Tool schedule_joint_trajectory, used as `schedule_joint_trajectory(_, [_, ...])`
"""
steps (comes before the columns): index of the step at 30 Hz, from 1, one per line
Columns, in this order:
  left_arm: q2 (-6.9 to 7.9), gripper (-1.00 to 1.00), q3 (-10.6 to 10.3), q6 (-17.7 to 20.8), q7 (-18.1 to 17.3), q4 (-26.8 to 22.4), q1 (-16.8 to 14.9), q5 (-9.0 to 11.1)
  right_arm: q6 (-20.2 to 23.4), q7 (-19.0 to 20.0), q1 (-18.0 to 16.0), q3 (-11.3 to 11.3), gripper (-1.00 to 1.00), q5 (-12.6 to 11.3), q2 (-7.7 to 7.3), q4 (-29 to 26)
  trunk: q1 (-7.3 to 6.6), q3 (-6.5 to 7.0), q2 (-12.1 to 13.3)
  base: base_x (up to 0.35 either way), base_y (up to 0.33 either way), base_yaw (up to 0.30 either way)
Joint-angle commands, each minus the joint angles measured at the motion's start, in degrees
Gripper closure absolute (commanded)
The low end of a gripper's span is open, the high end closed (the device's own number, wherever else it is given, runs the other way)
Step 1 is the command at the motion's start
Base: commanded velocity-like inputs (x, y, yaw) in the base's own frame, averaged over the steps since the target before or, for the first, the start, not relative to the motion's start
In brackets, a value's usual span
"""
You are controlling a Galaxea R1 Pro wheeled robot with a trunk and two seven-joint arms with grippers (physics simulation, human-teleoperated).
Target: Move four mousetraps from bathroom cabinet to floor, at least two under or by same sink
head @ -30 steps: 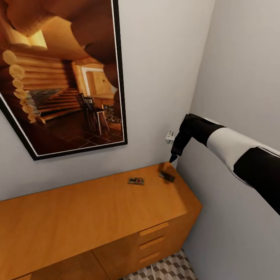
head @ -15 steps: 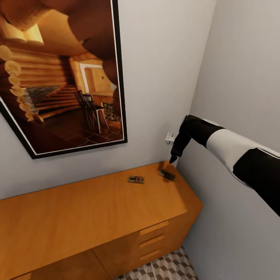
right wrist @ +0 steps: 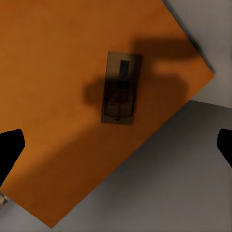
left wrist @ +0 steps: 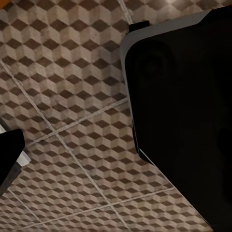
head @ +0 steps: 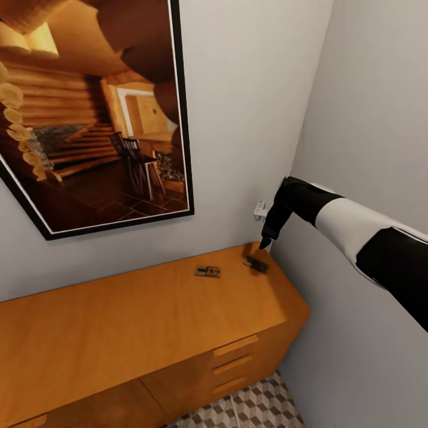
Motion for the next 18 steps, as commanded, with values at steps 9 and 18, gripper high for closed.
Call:
schedule_joint_trajectory(9, [-0.16, -1.0, -0.5, -0.3, 0.1, 0.2, 0.0, 0.5, 0.5, 0.1, 0.0, -0.3, -1.0, 0.6, -0.46, -0.2, 0.03, -0.95, -0.1, 0.0, 0.0, 0.0])
schedule_joint_trajectory(18, [-0.17, -1.0, -0.5, -0.3, 0.1, 0.2, 0.0, 0.5, 0.4, -0.1, 0.0, -0.3, -1.0, 0.7, -0.62, -0.2, 0.03, -1.78, -0.1, 0.0, 0.0, 0.0])
